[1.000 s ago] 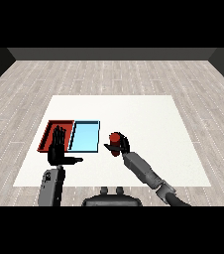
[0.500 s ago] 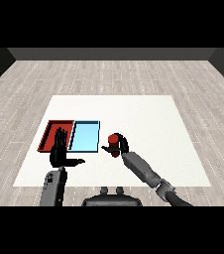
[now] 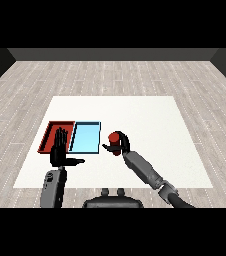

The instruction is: Pick the red can and put it in the red box

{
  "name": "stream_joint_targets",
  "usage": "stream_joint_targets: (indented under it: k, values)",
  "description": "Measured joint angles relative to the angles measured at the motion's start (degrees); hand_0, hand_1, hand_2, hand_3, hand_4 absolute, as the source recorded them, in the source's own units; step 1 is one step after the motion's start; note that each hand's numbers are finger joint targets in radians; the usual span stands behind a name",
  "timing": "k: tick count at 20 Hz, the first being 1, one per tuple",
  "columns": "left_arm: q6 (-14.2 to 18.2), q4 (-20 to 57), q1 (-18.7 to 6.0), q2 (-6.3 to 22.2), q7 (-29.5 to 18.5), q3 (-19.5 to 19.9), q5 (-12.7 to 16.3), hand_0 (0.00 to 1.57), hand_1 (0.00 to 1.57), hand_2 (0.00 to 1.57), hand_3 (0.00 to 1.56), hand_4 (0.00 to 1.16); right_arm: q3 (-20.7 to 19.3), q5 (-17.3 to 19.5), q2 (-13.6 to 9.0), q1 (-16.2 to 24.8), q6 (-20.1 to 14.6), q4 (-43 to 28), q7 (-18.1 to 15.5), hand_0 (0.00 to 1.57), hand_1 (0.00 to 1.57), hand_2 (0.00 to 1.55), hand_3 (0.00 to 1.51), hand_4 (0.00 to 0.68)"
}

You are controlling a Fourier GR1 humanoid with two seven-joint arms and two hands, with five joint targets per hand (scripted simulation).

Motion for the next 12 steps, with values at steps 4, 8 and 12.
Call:
stream_joint_targets:
  k: [4, 8, 12]
  values:
    - [0.6, -1.2, 0.4, -0.7, 0.7, -1.1, -0.6, 0.00, 0.00, 0.00, 0.00, 0.00, -1.1, 3.2, -1.3, 2.9, -1.1, -7.2, 1.1, 1.54, 1.54, 1.46, 1.38, 0.583]
    - [1.1, -1.7, 0.5, -0.5, 1.3, -1.7, -1.7, 0.00, 0.00, 0.00, 0.00, 0.00, -1.1, 6.9, -2.9, 5.3, -3.3, -15.2, 3.4, 1.54, 1.54, 1.47, 1.40, 0.617]
    - [0.4, -4.1, 0.7, -0.4, 3.1, -3.3, -2.0, 0.00, 0.00, 0.00, 0.00, 0.00, -1.2, 9.4, -5.8, 8.1, -5.0, -25.4, 5.2, 1.51, 1.51, 1.46, 1.40, 0.643]
